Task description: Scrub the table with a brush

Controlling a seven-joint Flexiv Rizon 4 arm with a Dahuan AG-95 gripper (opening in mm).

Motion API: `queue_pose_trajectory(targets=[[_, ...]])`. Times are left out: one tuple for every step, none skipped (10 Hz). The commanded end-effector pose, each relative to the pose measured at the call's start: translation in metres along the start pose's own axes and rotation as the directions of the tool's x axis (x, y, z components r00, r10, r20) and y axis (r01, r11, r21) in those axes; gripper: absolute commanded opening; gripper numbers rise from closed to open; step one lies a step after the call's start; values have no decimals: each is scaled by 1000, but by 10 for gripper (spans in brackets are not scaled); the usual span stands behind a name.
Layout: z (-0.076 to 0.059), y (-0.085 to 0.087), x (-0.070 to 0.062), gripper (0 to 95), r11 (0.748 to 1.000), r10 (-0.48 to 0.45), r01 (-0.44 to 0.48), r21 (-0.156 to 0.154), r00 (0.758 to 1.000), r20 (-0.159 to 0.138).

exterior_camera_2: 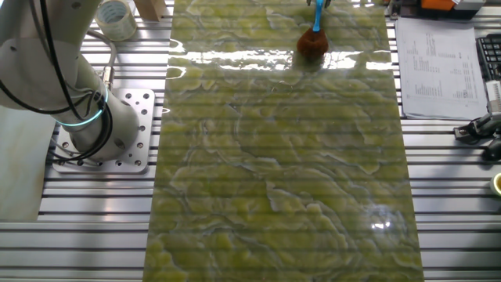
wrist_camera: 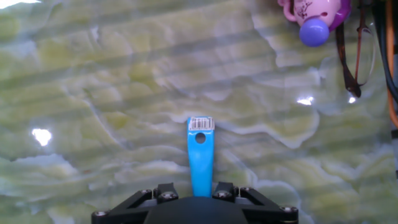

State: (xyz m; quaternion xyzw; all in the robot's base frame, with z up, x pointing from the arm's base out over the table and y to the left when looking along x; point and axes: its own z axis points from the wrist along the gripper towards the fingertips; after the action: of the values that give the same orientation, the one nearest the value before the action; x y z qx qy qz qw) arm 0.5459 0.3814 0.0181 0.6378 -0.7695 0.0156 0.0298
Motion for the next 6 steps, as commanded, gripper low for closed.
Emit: queue_pose_trajectory(targets=[[1,0,0,190,1000,-1,1,3,1000,3],[1,0,0,190,1000,3,-3,3,1000,9],[1,0,0,190,1000,4,-4,4,1000,9],[1,0,0,0,1000,5,-5,5,1000,9],[1,0,0,0,1000,10,-10,7,1000,11],[1,0,0,0,1000,14,-14,9,1000,15]])
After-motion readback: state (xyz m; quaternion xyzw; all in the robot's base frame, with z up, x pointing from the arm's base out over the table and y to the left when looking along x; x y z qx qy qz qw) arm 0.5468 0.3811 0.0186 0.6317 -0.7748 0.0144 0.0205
